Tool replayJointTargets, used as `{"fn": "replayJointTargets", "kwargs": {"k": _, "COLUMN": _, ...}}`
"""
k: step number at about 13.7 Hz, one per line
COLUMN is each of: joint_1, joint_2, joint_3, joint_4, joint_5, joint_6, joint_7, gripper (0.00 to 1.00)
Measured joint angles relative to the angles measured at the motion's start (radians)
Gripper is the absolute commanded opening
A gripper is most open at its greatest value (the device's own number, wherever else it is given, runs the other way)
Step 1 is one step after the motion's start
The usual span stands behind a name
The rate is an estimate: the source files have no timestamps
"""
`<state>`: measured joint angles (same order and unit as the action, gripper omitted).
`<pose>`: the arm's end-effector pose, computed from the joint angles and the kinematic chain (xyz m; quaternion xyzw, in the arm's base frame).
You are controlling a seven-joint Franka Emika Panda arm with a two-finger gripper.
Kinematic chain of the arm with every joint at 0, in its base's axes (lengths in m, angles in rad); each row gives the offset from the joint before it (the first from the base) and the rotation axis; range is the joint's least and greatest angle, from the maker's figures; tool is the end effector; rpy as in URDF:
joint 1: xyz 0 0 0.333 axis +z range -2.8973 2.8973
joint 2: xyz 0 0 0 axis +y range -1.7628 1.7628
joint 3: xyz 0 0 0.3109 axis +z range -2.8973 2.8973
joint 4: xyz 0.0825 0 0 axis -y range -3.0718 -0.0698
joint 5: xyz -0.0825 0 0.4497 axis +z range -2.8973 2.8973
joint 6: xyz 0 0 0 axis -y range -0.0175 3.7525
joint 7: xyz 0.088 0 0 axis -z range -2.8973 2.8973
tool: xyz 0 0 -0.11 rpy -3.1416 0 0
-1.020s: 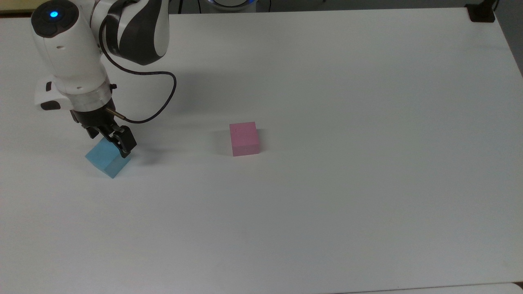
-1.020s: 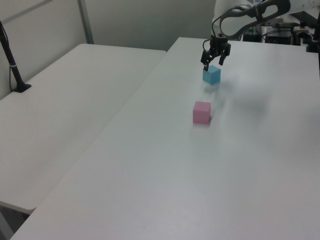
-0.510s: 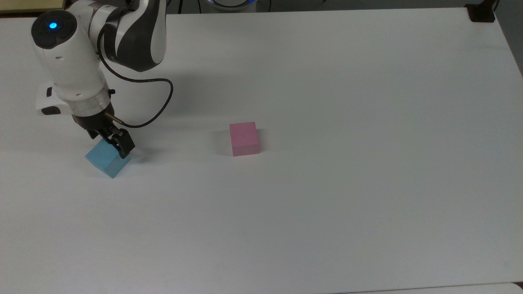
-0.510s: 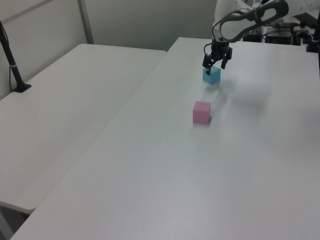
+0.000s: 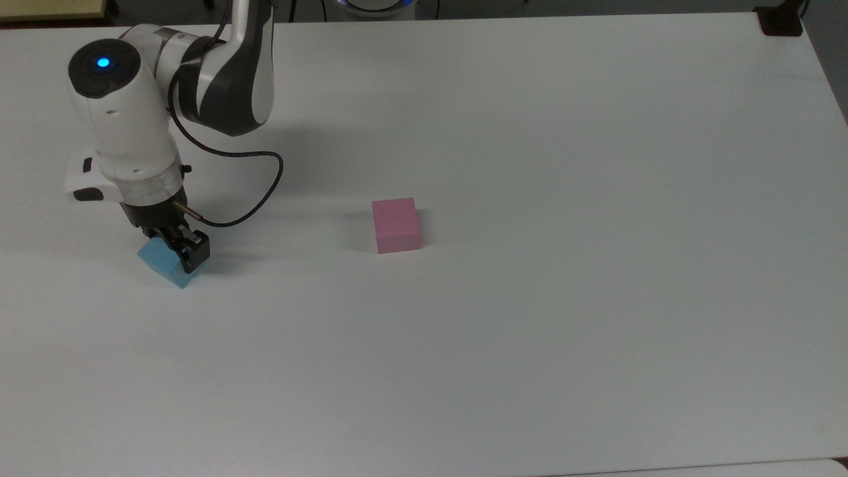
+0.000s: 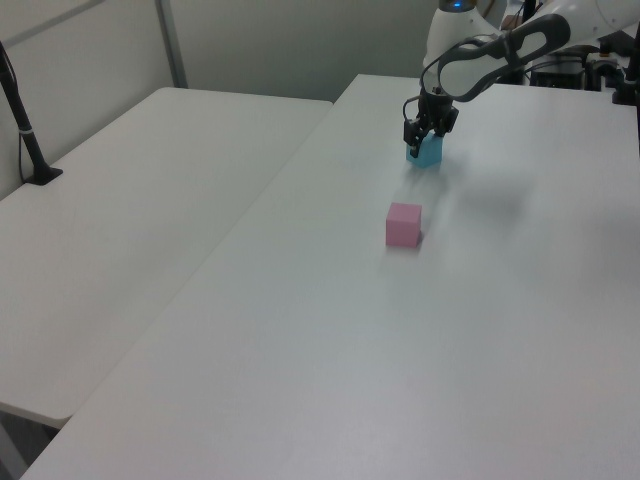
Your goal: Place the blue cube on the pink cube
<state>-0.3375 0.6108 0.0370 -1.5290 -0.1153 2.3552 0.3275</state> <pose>0.7421 -0.2361 0.2792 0.9543 -0.2767 0.1082 0.0333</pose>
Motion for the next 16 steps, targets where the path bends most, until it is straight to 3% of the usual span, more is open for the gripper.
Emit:
{"fn": "replayJointTargets", "kwargs": {"k": 4, "joint_1": 0.097, "joint_2": -0.056, "joint_3": 0.008, "joint_4": 0.004, "joint_5": -0.022, "joint_6": 0.012, "joint_7": -0.029, "gripper": 0.36}}
{"fn": "replayJointTargets", "kwargs": {"k": 10, "joint_1": 0.308, "joint_2": -0.272, "joint_3": 0.037, "joint_4": -0.189, "joint_5": -0.022, "joint_6": -0.127, "joint_7": -0.044, "gripper": 0.38}}
{"fn": "replayJointTargets", "kwargs": {"k": 14, "joint_1": 0.33, "joint_2": -0.302, "joint_3": 0.093, "joint_4": -0.264, "joint_5": -0.022, "joint_6": -0.127, "joint_7": -0.045, "gripper": 0.42}}
{"fn": "replayJointTargets", "kwargs": {"k": 15, "joint_1": 0.33, "joint_2": -0.304, "joint_3": 0.099, "joint_4": -0.264, "joint_5": -0.022, "joint_6": -0.127, "joint_7": -0.045, "gripper": 0.51}}
{"fn": "replayJointTargets", "kwargs": {"k": 16, "joint_1": 0.332, "joint_2": -0.305, "joint_3": 0.101, "joint_4": -0.264, "joint_5": -0.022, "joint_6": -0.127, "joint_7": -0.046, "gripper": 0.77}}
